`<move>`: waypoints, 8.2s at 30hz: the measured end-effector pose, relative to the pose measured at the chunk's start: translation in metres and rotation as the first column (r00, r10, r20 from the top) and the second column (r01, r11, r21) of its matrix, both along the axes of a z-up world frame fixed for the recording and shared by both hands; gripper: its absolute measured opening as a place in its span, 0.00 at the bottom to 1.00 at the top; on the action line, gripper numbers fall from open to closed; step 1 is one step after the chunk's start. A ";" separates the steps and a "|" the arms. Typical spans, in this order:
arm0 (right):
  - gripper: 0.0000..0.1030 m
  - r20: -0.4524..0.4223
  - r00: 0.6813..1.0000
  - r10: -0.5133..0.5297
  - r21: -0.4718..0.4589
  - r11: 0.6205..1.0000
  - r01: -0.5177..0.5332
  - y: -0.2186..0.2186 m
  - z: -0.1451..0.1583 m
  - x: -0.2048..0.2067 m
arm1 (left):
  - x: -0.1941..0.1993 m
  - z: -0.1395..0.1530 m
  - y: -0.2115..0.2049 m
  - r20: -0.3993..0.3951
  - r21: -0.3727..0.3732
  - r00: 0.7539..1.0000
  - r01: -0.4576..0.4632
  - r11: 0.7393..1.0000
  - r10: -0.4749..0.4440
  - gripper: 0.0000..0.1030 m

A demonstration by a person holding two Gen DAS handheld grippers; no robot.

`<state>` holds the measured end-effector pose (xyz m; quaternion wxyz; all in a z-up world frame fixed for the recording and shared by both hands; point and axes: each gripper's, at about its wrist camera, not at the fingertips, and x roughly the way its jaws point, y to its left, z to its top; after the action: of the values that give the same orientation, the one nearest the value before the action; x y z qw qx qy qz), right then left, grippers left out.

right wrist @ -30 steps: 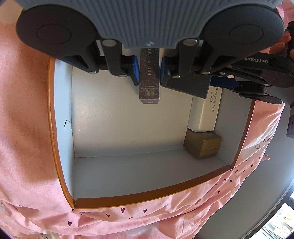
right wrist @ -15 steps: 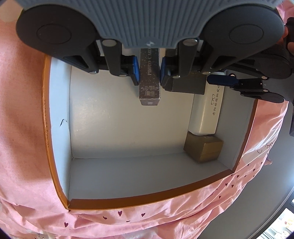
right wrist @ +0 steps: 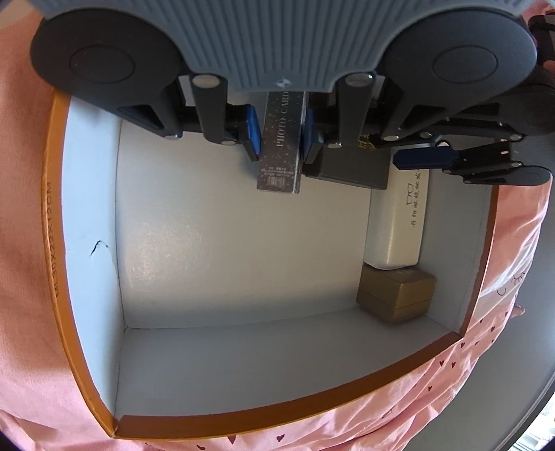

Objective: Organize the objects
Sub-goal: 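Open the left tool on the black box while the right releases the photo-card box, then reach the left tool to the pink pouch while the right reaches the pink wallet, then close the left tool on the pink pouch while the right grasps the pink wallet, then lift the pink pouch over the orange box with the left tool while the right carries the wallet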

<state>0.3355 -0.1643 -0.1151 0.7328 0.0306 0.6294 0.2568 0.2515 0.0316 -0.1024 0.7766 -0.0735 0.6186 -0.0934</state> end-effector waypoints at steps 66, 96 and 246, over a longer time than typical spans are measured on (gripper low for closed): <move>0.42 0.415 0.896 0.160 0.017 0.983 -0.183 0.013 0.072 -0.277 | -0.231 0.048 -0.026 0.101 0.023 0.968 0.229 0.973 -0.230 0.59; 0.28 0.383 0.852 0.357 -0.085 0.932 -0.352 0.052 0.058 -0.258 | -0.170 0.030 -0.001 0.205 0.029 0.976 0.066 0.997 -0.071 0.39; 0.17 0.479 0.864 -0.153 0.206 0.977 0.059 -0.044 0.143 -0.116 | -0.038 0.092 0.005 0.385 -0.254 0.889 -0.159 0.954 0.250 0.20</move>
<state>0.2199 -0.2084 0.0284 0.8759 0.0667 0.3927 0.2724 0.2138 0.0369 -0.0102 0.8824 -0.2008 0.4156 -0.0906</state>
